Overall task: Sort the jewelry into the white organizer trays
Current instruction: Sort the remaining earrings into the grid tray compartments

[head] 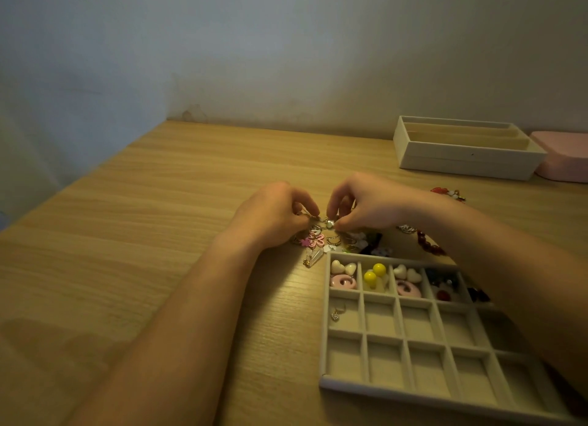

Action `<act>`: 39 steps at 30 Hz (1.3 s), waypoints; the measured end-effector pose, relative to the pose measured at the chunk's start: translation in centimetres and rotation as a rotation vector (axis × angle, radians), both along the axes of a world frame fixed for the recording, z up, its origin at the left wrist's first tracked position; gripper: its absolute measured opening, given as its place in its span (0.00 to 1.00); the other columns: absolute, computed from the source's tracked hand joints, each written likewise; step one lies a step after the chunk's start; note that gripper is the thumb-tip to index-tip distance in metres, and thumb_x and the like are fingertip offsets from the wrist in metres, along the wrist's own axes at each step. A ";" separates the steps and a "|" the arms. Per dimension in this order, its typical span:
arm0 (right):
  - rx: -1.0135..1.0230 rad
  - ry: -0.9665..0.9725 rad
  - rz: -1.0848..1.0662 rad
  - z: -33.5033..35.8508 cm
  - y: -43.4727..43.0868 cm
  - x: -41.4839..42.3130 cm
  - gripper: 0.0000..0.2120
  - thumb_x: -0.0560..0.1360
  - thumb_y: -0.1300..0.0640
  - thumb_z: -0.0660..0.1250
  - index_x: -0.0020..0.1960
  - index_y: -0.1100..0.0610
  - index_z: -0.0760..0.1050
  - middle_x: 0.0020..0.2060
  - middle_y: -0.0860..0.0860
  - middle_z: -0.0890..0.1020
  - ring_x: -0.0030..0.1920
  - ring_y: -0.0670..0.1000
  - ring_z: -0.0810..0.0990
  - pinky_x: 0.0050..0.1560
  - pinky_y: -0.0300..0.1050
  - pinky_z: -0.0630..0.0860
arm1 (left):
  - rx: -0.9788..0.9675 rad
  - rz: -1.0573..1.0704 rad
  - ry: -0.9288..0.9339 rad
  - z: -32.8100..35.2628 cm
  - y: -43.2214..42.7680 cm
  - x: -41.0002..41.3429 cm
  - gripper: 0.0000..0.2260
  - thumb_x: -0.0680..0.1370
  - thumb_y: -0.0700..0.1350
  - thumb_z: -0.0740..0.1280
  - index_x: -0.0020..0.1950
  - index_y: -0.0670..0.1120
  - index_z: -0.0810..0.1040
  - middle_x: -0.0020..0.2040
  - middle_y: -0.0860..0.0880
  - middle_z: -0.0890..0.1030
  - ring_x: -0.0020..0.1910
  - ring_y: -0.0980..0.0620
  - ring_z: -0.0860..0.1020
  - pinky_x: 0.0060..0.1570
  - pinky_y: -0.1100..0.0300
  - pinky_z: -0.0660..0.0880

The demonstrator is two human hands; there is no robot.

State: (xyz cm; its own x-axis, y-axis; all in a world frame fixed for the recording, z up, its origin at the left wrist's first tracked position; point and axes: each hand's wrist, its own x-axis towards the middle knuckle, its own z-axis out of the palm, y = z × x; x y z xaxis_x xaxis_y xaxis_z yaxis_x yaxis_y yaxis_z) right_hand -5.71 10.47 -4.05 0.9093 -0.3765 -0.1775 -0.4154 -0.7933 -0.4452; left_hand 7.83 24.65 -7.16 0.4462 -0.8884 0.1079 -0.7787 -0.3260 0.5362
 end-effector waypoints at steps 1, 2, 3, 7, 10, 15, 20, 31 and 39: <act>-0.002 0.006 0.001 0.0 0.1 0.1 0.04 0.75 0.56 0.75 0.49 0.49 0.82 0.43 0.44 0.81 0.44 0.44 0.79 0.41 0.37 0.73 | -0.001 0.010 -0.013 0.0 0.0 0.0 0.06 0.74 0.49 0.73 0.48 0.59 0.85 0.44 0.57 0.79 0.44 0.58 0.78 0.50 0.56 0.78; -0.008 0.011 0.004 0.0 0.1 0.1 0.03 0.75 0.57 0.74 0.48 0.51 0.82 0.42 0.45 0.81 0.44 0.45 0.79 0.41 0.38 0.73 | -0.003 0.018 -0.021 0.0 0.0 0.0 0.06 0.74 0.48 0.73 0.48 0.58 0.85 0.43 0.58 0.79 0.44 0.58 0.79 0.49 0.55 0.79; -0.012 0.014 0.008 0.0 0.2 0.2 0.02 0.75 0.58 0.74 0.47 0.52 0.82 0.42 0.46 0.82 0.44 0.45 0.79 0.41 0.39 0.73 | -0.004 0.024 -0.022 0.0 0.1 0.0 0.06 0.74 0.47 0.72 0.47 0.58 0.84 0.43 0.57 0.80 0.43 0.57 0.79 0.48 0.56 0.79; -0.021 0.024 -0.001 0.0 0.3 0.1 0.02 0.75 0.58 0.73 0.47 0.52 0.83 0.41 0.45 0.81 0.43 0.44 0.78 0.41 0.38 0.72 | -0.021 0.013 0.038 -0.1 0.1 0.3 0.10 0.77 0.43 0.69 0.45 0.59 0.83 0.45 0.56 0.81 0.41 0.58 0.79 0.42 0.60 0.75; -0.070 -0.030 -0.042 -0.2 0.3 0.1 0.04 0.76 0.57 0.72 0.47 0.48 0.81 0.44 0.43 0.80 0.46 0.43 0.77 0.42 0.39 0.72 | -0.057 0.041 0.065 -0.1 0.3 0.7 0.11 0.79 0.41 0.67 0.49 0.58 0.83 0.46 0.56 0.81 0.43 0.60 0.78 0.43 0.62 0.71; -0.065 -0.142 0.035 0.1 1.1 0.1 0.03 0.77 0.53 0.73 0.49 0.45 0.82 0.45 0.45 0.81 0.46 0.45 0.79 0.45 0.41 0.77 | -0.074 0.033 0.108 0.3 1.2 1.4 0.08 0.79 0.42 0.68 0.47 0.56 0.83 0.45 0.55 0.81 0.42 0.59 0.79 0.40 0.65 0.73; -0.011 -0.053 0.093 -0.1 2.1 0.4 0.10 0.74 0.47 0.75 0.55 0.45 0.84 0.46 0.49 0.83 0.47 0.49 0.81 0.46 0.46 0.78 | -0.029 -0.036 0.155 0.7 2.5 1.5 0.11 0.76 0.39 0.72 0.43 0.57 0.81 0.41 0.54 0.81 0.37 0.56 0.78 0.39 0.62 0.76; -0.080 -0.059 0.040 -0.3 1.4 0.4 0.04 0.78 0.53 0.71 0.49 0.46 0.84 0.43 0.41 0.80 0.46 0.42 0.78 0.40 0.37 0.70 | 0.005 0.004 0.076 0.0 2.2 1.6 0.06 0.74 0.42 0.75 0.42 0.54 0.84 0.37 0.53 0.81 0.30 0.57 0.77 0.40 0.60 0.76; -0.049 -0.087 0.034 -0.1 1.5 0.3 0.05 0.76 0.56 0.74 0.47 0.46 0.85 0.43 0.44 0.83 0.46 0.44 0.80 0.41 0.38 0.74 | -0.110 0.055 0.179 -0.2 1.9 2.1 0.06 0.76 0.43 0.73 0.42 0.53 0.80 0.40 0.54 0.82 0.38 0.59 0.78 0.41 0.65 0.73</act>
State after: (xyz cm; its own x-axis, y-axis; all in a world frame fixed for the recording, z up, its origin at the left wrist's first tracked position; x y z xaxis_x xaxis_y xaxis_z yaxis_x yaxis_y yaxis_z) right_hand -5.41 11.96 -4.11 0.9330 -0.3510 -0.0799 -0.3491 -0.8280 -0.4389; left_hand 9.90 26.54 -7.35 0.5142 -0.8496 0.1172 -0.6506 -0.2973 0.6988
